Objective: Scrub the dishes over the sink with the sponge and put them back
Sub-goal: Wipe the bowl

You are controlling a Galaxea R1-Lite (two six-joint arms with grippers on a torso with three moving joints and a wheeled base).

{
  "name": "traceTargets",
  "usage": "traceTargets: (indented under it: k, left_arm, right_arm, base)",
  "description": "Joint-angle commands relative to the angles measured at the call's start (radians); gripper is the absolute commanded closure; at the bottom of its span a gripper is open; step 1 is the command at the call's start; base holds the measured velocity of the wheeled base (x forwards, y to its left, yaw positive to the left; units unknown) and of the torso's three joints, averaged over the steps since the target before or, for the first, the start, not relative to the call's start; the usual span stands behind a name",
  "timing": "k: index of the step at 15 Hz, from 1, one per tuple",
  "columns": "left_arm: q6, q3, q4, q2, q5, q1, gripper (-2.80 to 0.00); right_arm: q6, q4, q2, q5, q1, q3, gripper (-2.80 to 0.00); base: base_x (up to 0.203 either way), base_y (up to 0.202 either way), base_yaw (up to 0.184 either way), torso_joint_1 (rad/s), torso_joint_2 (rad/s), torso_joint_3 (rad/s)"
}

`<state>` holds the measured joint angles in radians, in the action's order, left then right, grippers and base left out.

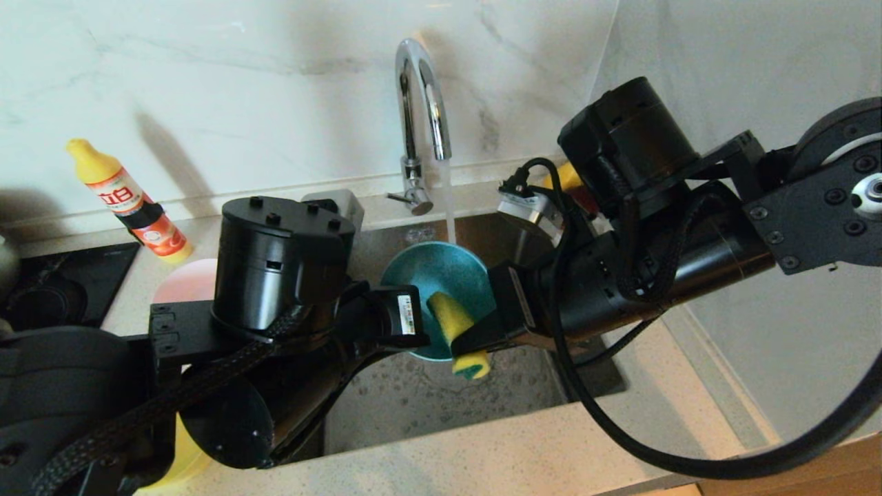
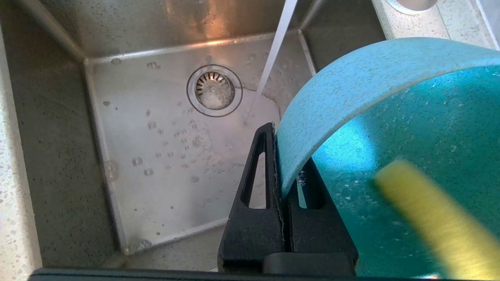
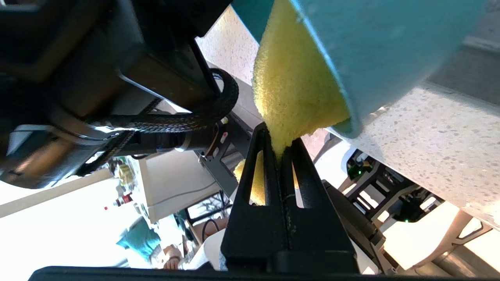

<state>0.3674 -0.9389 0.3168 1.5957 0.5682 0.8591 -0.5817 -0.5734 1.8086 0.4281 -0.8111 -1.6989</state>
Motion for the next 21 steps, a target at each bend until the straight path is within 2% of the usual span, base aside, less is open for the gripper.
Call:
traceTargets:
  k: [1, 14, 21]
  left_arm:
    - [0.002, 0.003, 0.001, 0.001, 0.004, 0.0, 0.0]
    - [0.006, 0.023, 0.001, -0.034, 0.005, -0.011, 0.0]
    - [0.005, 0.023, 0.001, -0.04, 0.006, -0.012, 0.0]
  right_arm:
    - [-0.003, -0.002, 0.031, 0.003, -0.019, -0.014, 0.0]
    - [-0.01, -0.004, 0.101, 0.001, -0.069, -0.102, 0.0]
    - [-0.013, -0.022, 0.027, 0.0, -0.036, -0.084, 0.0]
  base:
    - [0.0, 0.0, 0.0, 0.0, 0.0, 0.0]
    - [0.0, 0.0, 0.0, 0.0, 0.0, 0.0]
    - [0.0, 0.0, 0.0, 0.0, 0.0, 0.0]
